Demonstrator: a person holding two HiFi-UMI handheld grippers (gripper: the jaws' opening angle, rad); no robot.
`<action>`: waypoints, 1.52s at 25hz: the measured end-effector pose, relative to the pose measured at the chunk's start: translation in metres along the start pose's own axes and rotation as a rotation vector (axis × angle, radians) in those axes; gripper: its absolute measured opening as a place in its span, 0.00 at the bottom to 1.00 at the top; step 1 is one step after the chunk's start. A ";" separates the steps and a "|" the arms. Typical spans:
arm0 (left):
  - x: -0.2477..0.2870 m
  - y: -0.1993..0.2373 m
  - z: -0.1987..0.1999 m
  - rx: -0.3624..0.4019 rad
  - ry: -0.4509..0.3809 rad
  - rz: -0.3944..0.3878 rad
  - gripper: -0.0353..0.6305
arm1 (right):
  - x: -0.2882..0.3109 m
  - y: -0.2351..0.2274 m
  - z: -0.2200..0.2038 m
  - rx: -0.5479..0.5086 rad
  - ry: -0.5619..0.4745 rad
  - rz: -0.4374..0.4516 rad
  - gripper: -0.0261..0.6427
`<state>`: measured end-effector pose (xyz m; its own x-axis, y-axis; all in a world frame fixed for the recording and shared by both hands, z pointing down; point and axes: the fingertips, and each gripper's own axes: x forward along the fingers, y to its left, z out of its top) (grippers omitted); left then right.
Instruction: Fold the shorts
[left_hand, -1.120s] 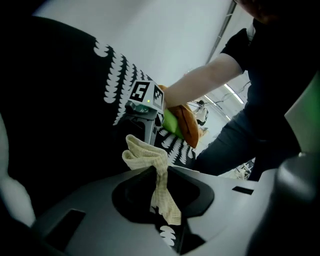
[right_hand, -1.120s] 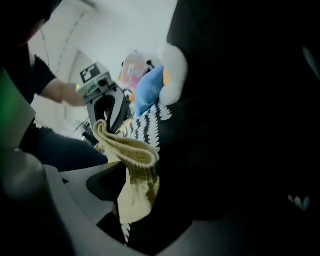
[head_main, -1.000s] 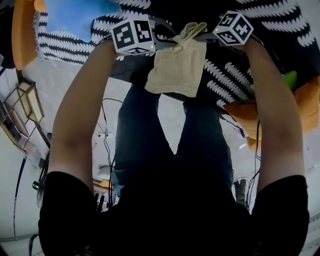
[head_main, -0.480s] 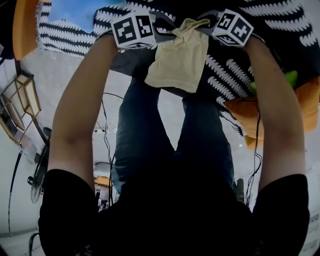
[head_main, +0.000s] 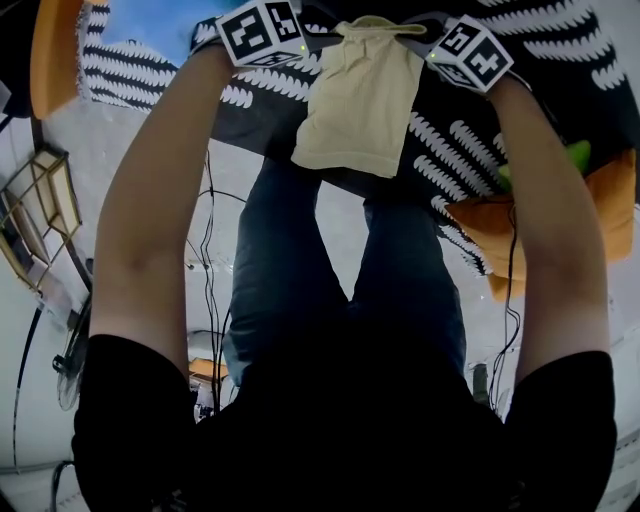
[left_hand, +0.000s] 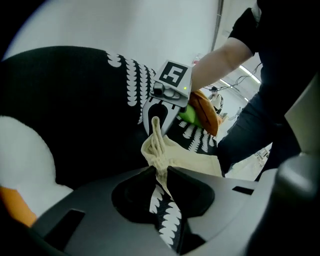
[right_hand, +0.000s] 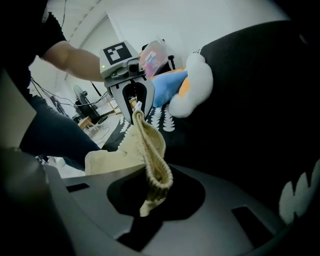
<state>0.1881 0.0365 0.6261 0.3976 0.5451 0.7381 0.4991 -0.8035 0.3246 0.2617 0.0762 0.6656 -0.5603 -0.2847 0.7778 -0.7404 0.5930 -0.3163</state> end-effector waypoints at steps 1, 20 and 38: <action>-0.004 0.006 -0.002 0.026 0.021 0.026 0.18 | -0.003 -0.004 0.005 -0.004 -0.009 -0.023 0.11; -0.007 -0.088 -0.078 0.218 0.109 0.124 0.13 | -0.002 0.103 0.006 -0.282 -0.024 -0.111 0.11; 0.028 -0.159 -0.105 0.172 0.108 0.111 0.11 | 0.041 0.210 -0.031 -0.450 0.051 -0.014 0.11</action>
<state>0.0394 0.1547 0.6573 0.3776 0.4193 0.8256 0.5839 -0.7998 0.1391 0.0946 0.2121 0.6484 -0.5239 -0.2646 0.8096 -0.5068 0.8608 -0.0467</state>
